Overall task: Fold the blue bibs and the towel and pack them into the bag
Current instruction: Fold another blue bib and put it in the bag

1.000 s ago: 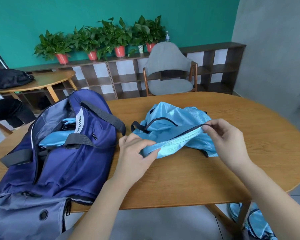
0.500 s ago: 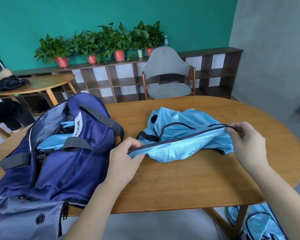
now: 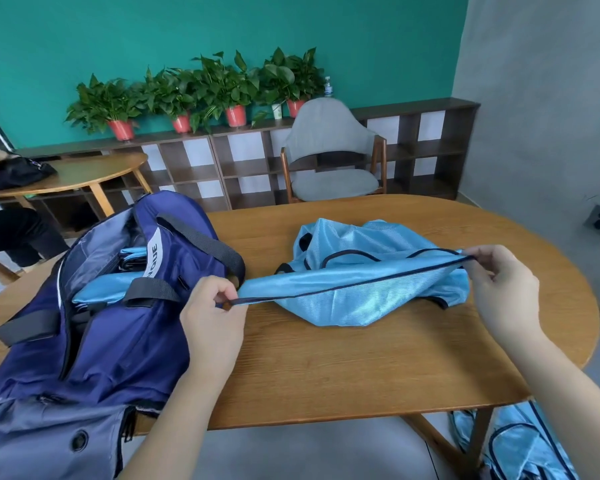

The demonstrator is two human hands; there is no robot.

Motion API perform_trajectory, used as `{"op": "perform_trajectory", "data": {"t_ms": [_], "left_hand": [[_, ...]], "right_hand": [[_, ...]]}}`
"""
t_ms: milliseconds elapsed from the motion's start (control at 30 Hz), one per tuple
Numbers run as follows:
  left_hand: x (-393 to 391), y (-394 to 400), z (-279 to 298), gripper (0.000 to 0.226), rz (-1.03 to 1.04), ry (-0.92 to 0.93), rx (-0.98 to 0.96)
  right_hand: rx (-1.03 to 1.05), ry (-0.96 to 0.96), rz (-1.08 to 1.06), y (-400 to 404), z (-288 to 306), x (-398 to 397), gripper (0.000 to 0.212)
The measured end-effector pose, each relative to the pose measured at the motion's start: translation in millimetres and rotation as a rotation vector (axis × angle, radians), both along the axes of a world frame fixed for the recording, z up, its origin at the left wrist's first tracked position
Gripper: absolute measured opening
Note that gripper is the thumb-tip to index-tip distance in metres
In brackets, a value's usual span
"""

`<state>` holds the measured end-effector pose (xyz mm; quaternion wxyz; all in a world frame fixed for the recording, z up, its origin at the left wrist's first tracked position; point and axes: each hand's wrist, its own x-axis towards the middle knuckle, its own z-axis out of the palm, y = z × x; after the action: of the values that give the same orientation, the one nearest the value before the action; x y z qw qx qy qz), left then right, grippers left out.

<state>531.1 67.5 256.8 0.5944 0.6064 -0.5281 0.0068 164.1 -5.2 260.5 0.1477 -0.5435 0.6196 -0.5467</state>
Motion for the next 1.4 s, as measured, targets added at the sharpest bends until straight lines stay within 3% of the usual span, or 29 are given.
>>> {"op": "perform_trajectory", "data": {"t_ms": [300, 467, 667, 933, 1133, 1233, 1400], "left_hand": [[6.1, 6.0, -12.8, 0.049, -0.506, -0.41, 0.349], [6.5, 13.5, -5.7, 0.022, -0.623, -0.526, 0.581], [-21.3, -1.3, 9.2, 0.023, -0.537, -0.424, 0.325], [-75.2, -59.2, -1.4, 0.023, -0.5, -0.251, 0.245], [-84.5, -89.8, 8.3, 0.029, -0.479, -0.199, 0.182], [-81.9, -92.2, 15.1, 0.043, -0.53, -0.226, 0.173], [-75.8, -89.7, 24.4, 0.047, -0.594, -0.214, 0.193]], "right_hand": [[0.103, 0.244, 0.077, 5.8, -11.6, -24.5, 0.039], [0.009, 0.307, 0.066, 8.1, -6.4, -13.5, 0.031], [-0.04, 0.344, 0.24, -12.5, 7.8, 38.0, 0.02], [0.201, 0.434, 0.383, -58.9, -10.1, 73.1, 0.041], [-0.095, 0.406, 0.338, -64.9, -7.0, 79.3, 0.015], [-0.262, 0.417, 0.508, -55.5, 8.1, 87.8, 0.013], [-0.289, 0.41, 0.695, -46.8, 13.6, 98.9, 0.016]]}}
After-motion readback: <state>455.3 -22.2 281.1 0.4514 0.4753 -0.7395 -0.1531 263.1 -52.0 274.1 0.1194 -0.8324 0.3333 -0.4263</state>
